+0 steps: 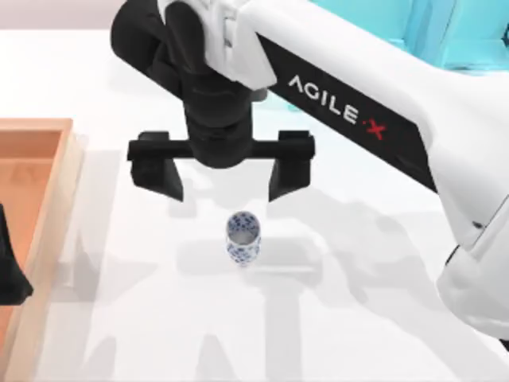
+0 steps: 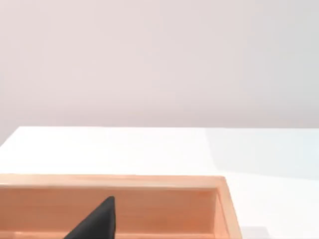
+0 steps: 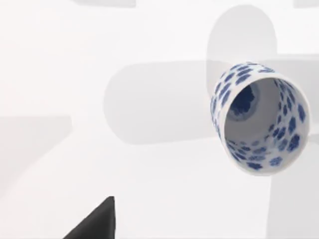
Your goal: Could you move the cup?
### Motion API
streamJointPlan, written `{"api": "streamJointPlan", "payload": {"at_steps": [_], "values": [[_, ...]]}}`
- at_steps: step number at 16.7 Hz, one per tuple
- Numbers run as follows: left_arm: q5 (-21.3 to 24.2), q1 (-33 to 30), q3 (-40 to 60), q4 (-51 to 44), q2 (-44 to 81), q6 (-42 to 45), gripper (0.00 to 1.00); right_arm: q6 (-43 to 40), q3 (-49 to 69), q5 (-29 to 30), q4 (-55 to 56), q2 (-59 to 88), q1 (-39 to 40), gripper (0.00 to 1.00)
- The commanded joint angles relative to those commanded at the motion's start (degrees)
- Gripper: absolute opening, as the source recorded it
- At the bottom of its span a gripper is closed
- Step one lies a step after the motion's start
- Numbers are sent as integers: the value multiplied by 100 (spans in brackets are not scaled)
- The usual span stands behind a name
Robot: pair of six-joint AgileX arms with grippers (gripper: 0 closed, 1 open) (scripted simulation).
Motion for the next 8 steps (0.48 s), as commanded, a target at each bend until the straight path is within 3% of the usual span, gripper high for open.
{"api": "streamJointPlan", "payload": {"at_steps": [8], "values": [[0,0,0,0,0,0,100,-40,-434,-3,431,-33,-37,100]]}}
